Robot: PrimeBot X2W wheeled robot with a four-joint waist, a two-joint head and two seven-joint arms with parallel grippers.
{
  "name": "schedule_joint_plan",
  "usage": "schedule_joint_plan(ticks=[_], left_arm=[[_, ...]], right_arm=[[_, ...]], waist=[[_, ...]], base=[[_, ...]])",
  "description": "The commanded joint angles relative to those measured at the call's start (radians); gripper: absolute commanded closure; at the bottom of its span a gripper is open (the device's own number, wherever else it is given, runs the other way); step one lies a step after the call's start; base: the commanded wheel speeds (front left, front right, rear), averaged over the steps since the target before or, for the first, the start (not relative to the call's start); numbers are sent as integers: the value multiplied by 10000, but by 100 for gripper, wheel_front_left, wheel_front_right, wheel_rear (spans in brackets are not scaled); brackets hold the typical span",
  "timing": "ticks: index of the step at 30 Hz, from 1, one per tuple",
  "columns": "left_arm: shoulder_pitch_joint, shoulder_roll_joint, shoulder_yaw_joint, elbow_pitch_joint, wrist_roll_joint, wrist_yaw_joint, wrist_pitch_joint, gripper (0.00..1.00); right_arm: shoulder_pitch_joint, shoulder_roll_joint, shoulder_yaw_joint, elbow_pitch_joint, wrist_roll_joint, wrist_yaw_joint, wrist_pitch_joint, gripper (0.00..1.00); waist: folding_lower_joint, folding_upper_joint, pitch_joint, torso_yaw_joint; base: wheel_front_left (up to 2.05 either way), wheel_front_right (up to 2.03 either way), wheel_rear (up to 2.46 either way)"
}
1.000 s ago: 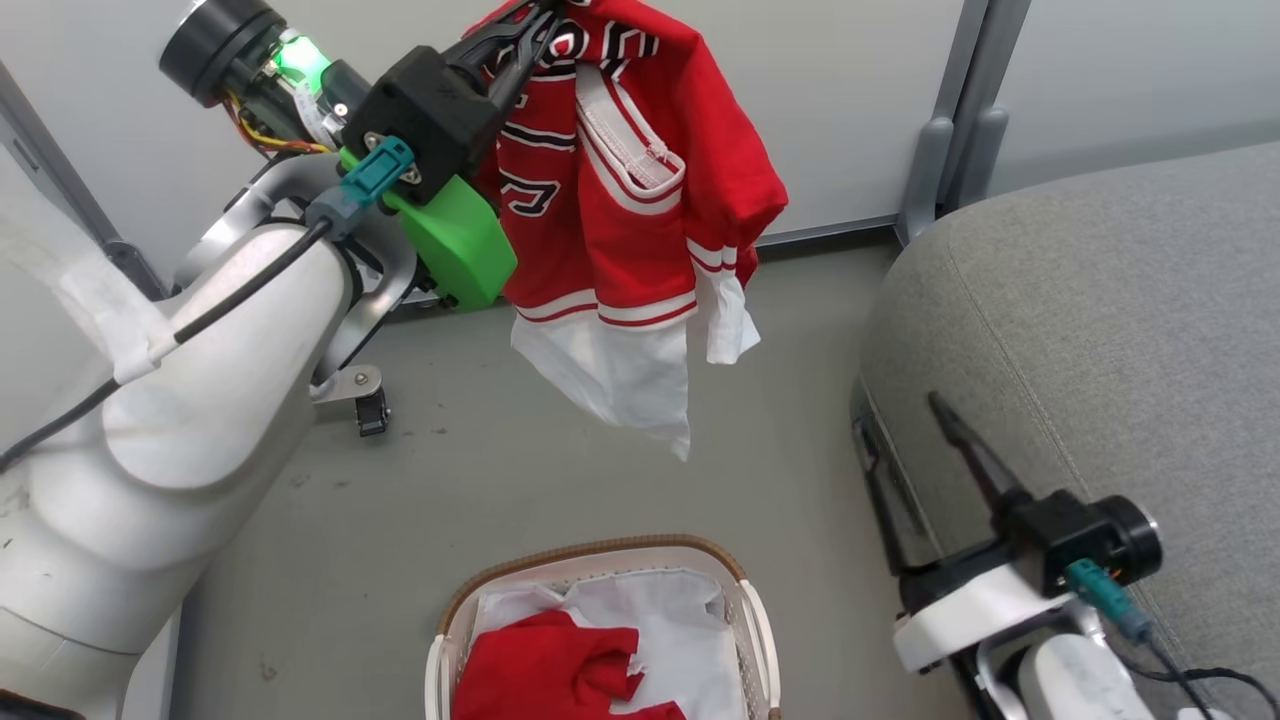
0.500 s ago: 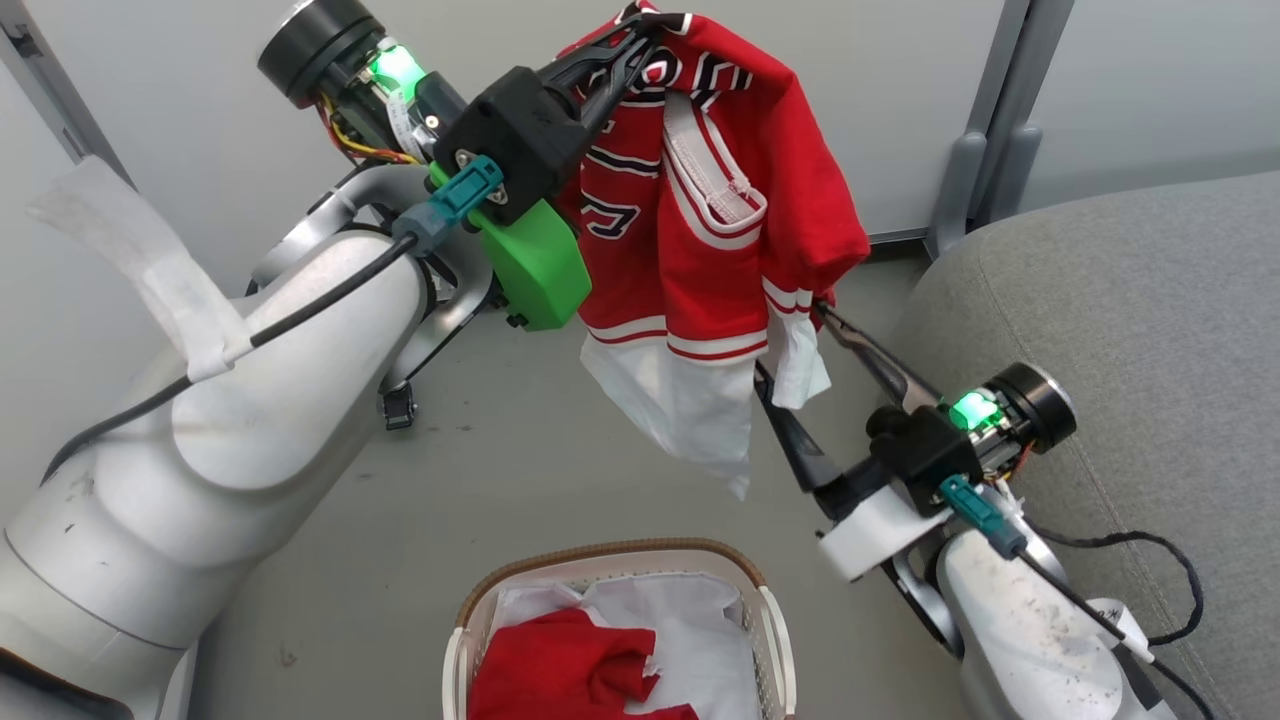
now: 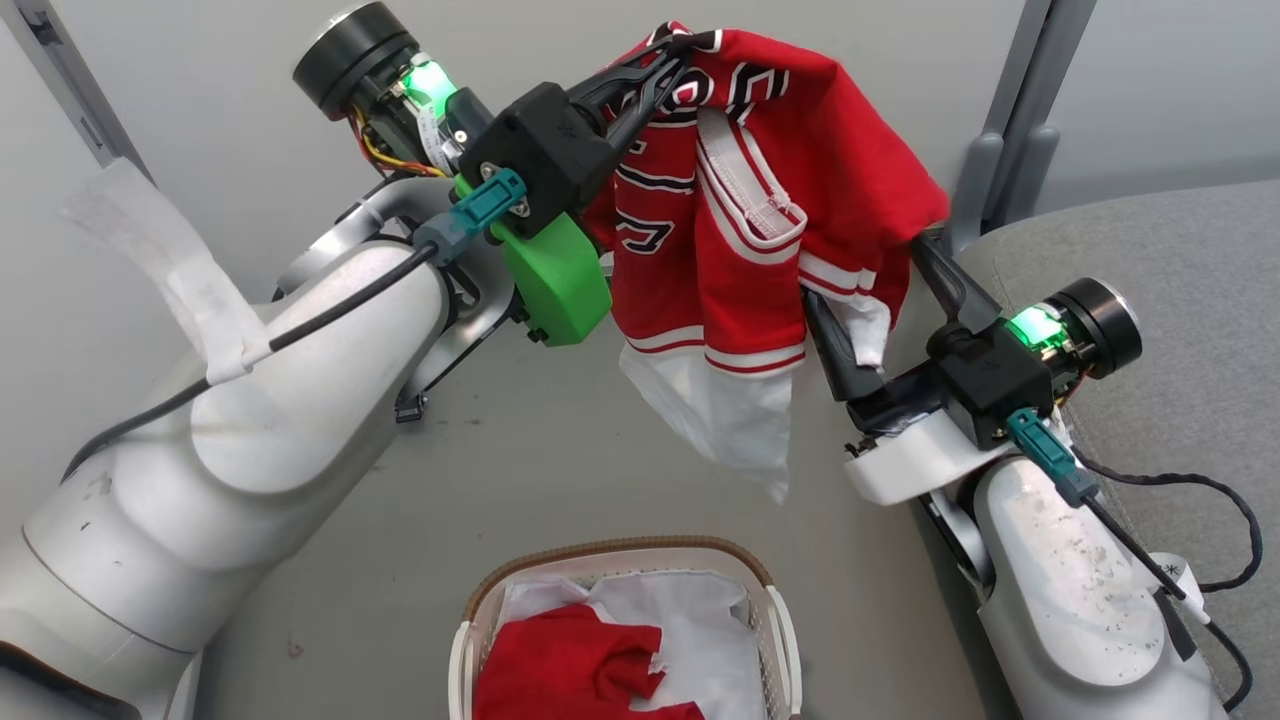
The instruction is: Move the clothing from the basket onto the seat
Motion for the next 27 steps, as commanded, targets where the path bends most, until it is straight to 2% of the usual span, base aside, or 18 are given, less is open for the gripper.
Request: schedule_joint_plan(ticks=[1, 2, 3, 4, 5, 6, 17, 18, 20, 21, 22, 27], left_arm=[[-40, -1, 0, 22, -74, 9, -51, 100], [-9, 8, 1, 38, -89, 23, -68, 100], [40, 10, 2, 61, -119, 44, -75, 100], [80, 10, 6, 79, -152, 63, -85, 100], [134, 11, 11, 106, -195, 75, -103, 100], [177, 13, 18, 127, -223, 89, -115, 100], [762, 97, 270, 619, -936, 288, -103, 100], [820, 104, 299, 682, -992, 304, -133, 91], [1127, -40, 537, 824, -1517, 296, -210, 57], [1189, -48, 598, 868, -1636, 285, -265, 26], [1202, 0, 586, 898, -1618, 271, -318, 0], [1747, 78, 404, 1066, -1516, 316, -894, 0]], right_arm=[[-147, -30, -7, -74, 82, -14, -14, 0], [-172, -30, 14, -81, 131, -14, -12, 0], [-173, -29, 65, -46, 162, -14, -12, 16], [-167, -29, 114, 30, 231, -14, -11, 55], [-177, -30, 178, 120, 277, -14, -9, 80], [-197, -30, 212, 159, 352, -14, -11, 100], [-171, -30, 392, 173, 742, -14, -9, 100], [-168, -30, 394, 152, 755, -14, -9, 100], [-163, -30, 385, 90, 823, -14, -11, 100], [-162, -30, 365, 49, 853, -14, -9, 100], [-167, -30, 348, 20, 867, -14, -11, 100], [-232, -30, 192, -65, 915, -14, -11, 100]], waist=[[0, 0, 11, -10], [0, 0, 15, -15], [0, 0, 18, -19], [0, 0, 20, -22], [0, 0, 22, -27], [0, 0, 24, -31], [0, 0, 111, -101], [0, 0, 119, -107], [0, 0, 127, -118], [0, 0, 130, -124], [0, 0, 137, -128], [0, 0, 138, -104]], base=[[0, 0, 0], [0, 0, 0], [0, 0, 0], [0, 0, 0], [0, 0, 0], [0, 0, 0], [0, 0, 0], [0, 0, 0], [0, 0, 0], [0, 0, 0], [0, 0, 0], [0, 0, 0]])
